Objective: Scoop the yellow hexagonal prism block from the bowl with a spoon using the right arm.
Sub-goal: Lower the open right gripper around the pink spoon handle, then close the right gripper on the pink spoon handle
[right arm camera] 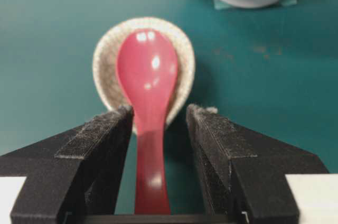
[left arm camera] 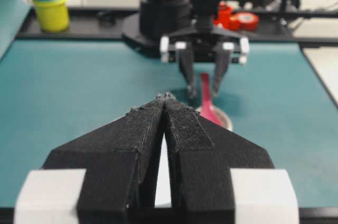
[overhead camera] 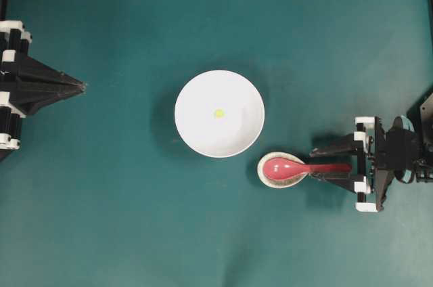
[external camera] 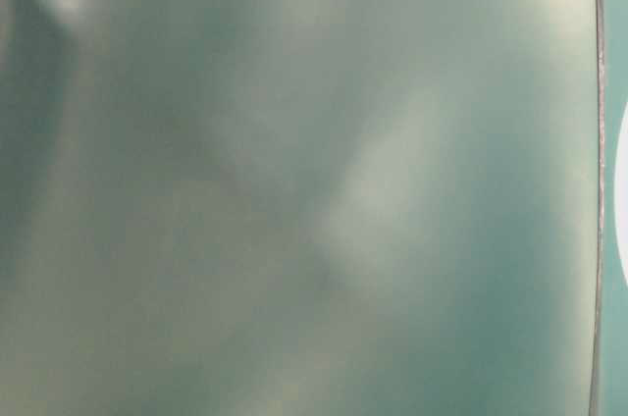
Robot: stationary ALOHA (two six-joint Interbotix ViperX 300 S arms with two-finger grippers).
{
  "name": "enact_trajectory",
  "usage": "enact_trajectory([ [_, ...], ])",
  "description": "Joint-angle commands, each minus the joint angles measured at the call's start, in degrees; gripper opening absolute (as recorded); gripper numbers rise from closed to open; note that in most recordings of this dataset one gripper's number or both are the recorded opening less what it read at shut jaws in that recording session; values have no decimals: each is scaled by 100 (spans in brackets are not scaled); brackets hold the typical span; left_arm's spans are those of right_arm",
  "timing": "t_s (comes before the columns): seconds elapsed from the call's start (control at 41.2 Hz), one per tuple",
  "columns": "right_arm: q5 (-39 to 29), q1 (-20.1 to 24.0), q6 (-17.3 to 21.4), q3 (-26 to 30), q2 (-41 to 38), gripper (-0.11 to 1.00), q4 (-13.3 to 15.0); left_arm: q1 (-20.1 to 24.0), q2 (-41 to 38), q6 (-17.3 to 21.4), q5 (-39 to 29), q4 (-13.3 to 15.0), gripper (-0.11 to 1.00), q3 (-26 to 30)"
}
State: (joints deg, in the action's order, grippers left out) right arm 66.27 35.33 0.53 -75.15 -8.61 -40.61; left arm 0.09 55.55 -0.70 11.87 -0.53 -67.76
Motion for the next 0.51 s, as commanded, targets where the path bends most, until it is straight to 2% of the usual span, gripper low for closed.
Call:
enact_trajectory([
  [0.0,-79,26,9,18,62,53,-35,9,-53,0,26,-18,0,97],
  [0.243,-413,26,132,44,62,53,-26,0,-53,0,26,-9,0,97],
  [0.485,-431,26,132,62,62,53,0,9,-53,0,26,-18,0,97],
])
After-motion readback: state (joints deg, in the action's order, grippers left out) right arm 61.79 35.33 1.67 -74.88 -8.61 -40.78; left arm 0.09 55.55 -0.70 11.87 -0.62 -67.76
